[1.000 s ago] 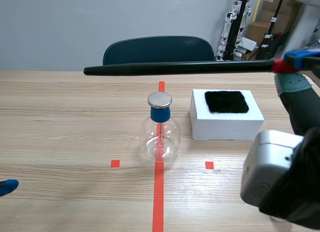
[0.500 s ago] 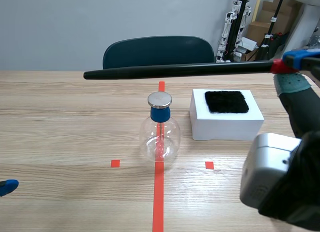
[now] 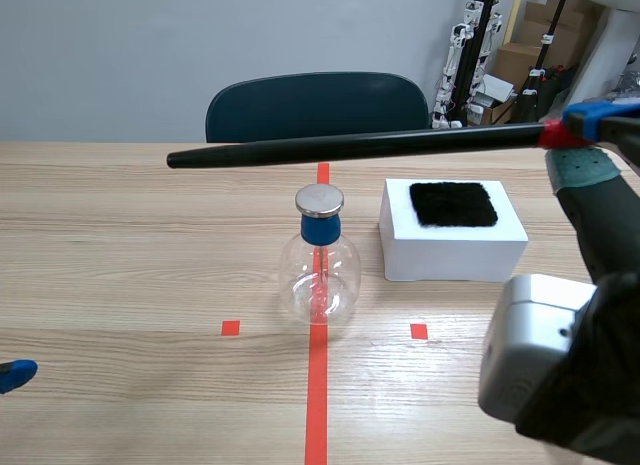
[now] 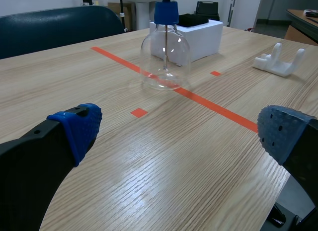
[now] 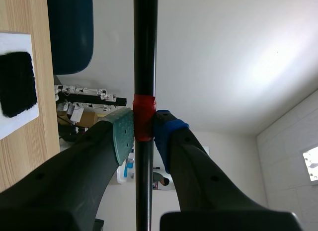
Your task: Do the electroscope experiment. move the rod toward and away from the electroscope
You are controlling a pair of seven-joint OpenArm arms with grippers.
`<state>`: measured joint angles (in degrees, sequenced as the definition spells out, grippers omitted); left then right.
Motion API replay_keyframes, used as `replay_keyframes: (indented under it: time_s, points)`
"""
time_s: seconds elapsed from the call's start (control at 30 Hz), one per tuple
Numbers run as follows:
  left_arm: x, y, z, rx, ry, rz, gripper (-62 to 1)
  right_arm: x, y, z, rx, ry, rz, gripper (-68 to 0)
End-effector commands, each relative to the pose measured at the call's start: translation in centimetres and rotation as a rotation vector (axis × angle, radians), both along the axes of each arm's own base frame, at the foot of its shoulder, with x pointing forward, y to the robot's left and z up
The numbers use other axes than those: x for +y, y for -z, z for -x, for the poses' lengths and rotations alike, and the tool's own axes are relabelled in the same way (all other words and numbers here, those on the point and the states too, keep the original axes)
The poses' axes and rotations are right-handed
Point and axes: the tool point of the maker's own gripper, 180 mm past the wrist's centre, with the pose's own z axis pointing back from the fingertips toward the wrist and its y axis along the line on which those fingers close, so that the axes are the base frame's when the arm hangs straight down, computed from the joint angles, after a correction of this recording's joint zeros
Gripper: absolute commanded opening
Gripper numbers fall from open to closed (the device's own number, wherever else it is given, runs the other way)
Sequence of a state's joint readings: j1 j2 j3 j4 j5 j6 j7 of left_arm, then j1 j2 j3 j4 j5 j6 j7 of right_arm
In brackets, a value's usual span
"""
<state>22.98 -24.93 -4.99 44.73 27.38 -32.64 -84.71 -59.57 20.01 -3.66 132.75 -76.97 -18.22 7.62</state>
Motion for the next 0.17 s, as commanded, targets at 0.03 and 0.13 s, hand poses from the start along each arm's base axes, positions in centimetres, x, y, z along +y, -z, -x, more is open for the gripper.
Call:
replay_keyframes:
  time_s: [0.03,0.13]
  points:
    - [0.22,-0.93,-0.40,-0.036,-0.004,0.017,1.4,0.10,-0.95,-0.21,-0.037,-0.007,-0.004,-65.1]
    - [0.22,-0.93,-0.40,-0.036,-0.004,0.017,1.4,0.12,-0.94,-0.21,-0.037,-0.007,-0.004,-65.1]
